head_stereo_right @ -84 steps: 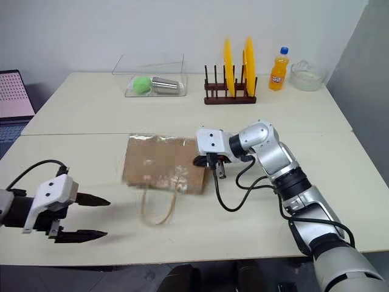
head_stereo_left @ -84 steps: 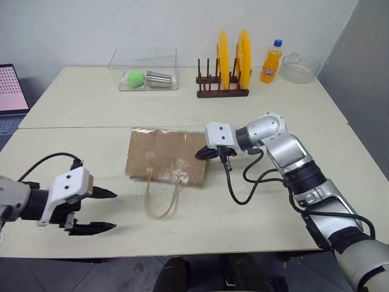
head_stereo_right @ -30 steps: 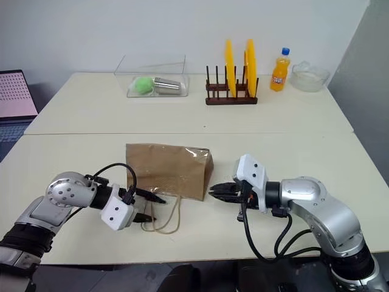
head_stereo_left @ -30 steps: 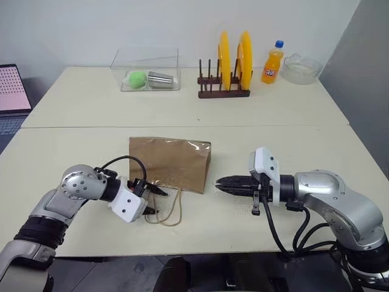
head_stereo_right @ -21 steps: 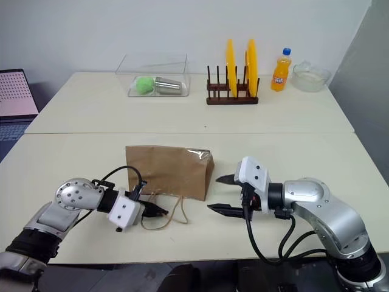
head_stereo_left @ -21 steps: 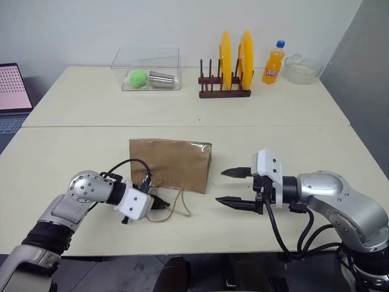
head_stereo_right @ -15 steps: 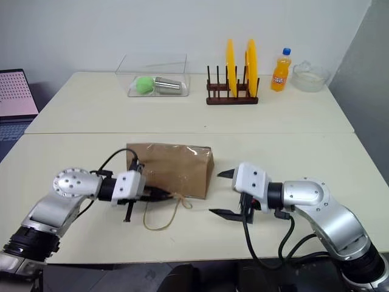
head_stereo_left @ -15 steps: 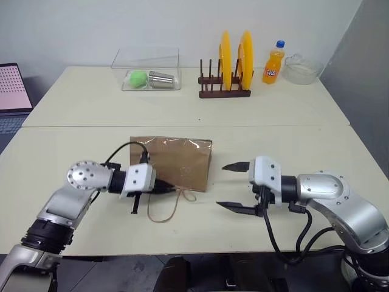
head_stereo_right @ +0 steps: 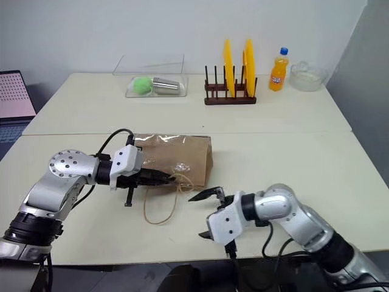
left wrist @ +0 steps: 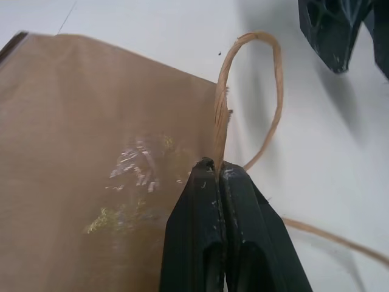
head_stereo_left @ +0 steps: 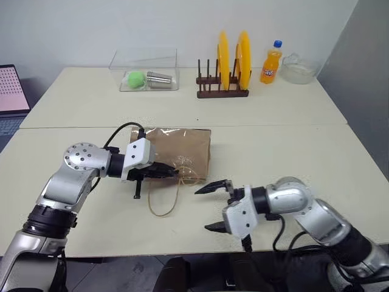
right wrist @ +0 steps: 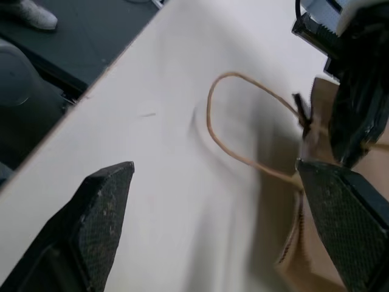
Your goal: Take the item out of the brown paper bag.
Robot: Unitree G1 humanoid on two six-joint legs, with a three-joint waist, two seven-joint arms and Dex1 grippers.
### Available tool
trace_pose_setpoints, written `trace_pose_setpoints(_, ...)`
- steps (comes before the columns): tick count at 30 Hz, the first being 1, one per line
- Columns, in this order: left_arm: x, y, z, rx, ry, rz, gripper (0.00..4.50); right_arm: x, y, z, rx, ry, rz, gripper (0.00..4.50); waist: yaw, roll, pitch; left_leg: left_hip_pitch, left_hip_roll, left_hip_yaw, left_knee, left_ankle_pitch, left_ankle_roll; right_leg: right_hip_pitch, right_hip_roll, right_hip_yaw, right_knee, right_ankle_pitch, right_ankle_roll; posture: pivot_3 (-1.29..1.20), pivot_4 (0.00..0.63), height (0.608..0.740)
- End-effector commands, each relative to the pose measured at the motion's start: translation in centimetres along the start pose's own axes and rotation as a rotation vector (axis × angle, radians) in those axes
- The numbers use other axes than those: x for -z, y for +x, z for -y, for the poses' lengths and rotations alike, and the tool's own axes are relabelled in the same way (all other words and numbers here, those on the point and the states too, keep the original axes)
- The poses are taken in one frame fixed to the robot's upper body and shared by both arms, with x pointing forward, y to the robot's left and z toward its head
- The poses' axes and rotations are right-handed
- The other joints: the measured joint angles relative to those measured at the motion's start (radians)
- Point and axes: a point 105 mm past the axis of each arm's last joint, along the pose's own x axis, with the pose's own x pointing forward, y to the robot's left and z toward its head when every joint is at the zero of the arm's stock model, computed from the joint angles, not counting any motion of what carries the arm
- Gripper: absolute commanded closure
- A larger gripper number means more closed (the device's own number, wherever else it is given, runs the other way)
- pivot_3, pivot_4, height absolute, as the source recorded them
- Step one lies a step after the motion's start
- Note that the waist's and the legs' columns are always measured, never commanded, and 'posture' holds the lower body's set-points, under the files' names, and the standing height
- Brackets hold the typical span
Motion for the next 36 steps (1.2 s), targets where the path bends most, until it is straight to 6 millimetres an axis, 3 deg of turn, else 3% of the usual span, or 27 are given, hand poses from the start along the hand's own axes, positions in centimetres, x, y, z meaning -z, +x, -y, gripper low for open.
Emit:
trace_pose_setpoints(1, -1.0, -0.4, -0.9, -0.014, 0.049, 0.017, 4.5, 0.0, 1.7, 0.2, 0.009, -0.108, 0.009, 0.02, 0.001, 0.0, 0.0, 0.0, 0.0, 0.0, 0.0, 0.0, 0.0, 0.0, 0.0, 0.0, 0.0, 0.0, 0.0, 0.0, 0.15, 0.74)
trace_pose_setpoints(6, -1.2, -0.5, -1.4, -0.021, 0.055, 0.017, 4.5, 0.8, 4.0, -0.1, 0.017, -0.159, -0.014, 0.02, 0.001, 0.0, 0.0, 0.0, 0.0, 0.0, 0.0, 0.0, 0.0, 0.0, 0.0, 0.0, 0.001, 0.0, 0.0, 0.0, 0.15, 0.74)
trace_pose_setpoints(11, -1.6, -0.4, -2.1, -0.03, 0.061, 0.023, 4.5, 1.3, 5.7, 1.0, 0.08, -0.201, -0.054, 0.02, 0.0, 0.0, 0.0, 0.0, 0.0, 0.0, 0.0, 0.0, 0.0, 0.0, 0.0, 0.001, 0.001, 0.0, 0.0, 0.0, 0.15, 0.74)
trace_pose_setpoints(15, -2.1, -0.2, -2.7, -0.039, 0.074, 0.031, 4.5, 1.6, 6.6, 2.2, 0.149, -0.203, -0.083, 0.02, 0.0, -0.001, 0.0, 0.0, 0.0, 0.0, 0.0, 0.0, 0.0, 0.0, 0.0, 0.001, 0.001, 0.002, -0.003, 0.0, 0.15, 0.74)
trace_pose_setpoints(19, -2.3, 0.0, -3.0, -0.046, 0.085, 0.035, 4.5, 1.7, 7.1, 2.1, 0.171, -0.19, -0.098, 0.02, 0.0, -0.001, 0.0, 0.0, 0.0, 0.0, 0.0, 0.0, 0.0, 0.0, 0.0, 0.001, 0.001, 0.003, -0.005, 0.0, 0.15, 0.74)
trace_pose_setpoints(22, -2.7, 0.1, -3.3, -0.052, 0.097, 0.037, 4.5, 1.9, 7.2, 2.0, 0.195, -0.17, -0.111, 0.6, 0.0, -0.001, 0.0, 0.0, 0.0, 0.0, 0.0, 0.0, 0.0, 0.0, 0.0, 0.001, 0.001, 0.003, -0.005, 0.0, 0.15, 0.74)
trace_pose_setpoints(32, -4.1, 0.3, -3.7, -0.068, 0.091, 0.058, 4.5, 3.0, 7.3, 2.1, 0.251, -0.127, -0.152, 4.28, -0.001, -0.001, 0.0, 0.0, 0.0, 0.0, 0.0, 0.0, 0.0, 0.0, 0.0, 0.001, 0.001, 0.003, -0.005, 0.0, 0.15, 0.74)
trace_pose_setpoints(33, -4.3, 0.4, -3.8, -0.071, 0.085, 0.065, 4.5, 3.1, 7.3, 2.0, 0.254, -0.123, -0.156, 4.48, 0.0, -0.001, 0.0, 0.0, 0.0, 0.0, 0.0, 0.0, 0.0, 0.0, 0.0, 0.001, 0.001, 0.003, -0.005, 0.0, 0.15, 0.74)
trace_pose_setpoints(36, -4.9, 0.3, -4.2, -0.091, 0.07, 0.081, 4.5, 3.2, 7.4, 1.8, 0.253, -0.113, -0.157, 4.48, 0.001, -0.001, -0.001, 0.0, -0.001, 0.0, 0.001, 0.0, 0.0, 0.0, 0.0, 0.001, 0.001, 0.003, -0.005, 0.0, 0.15, 0.74)
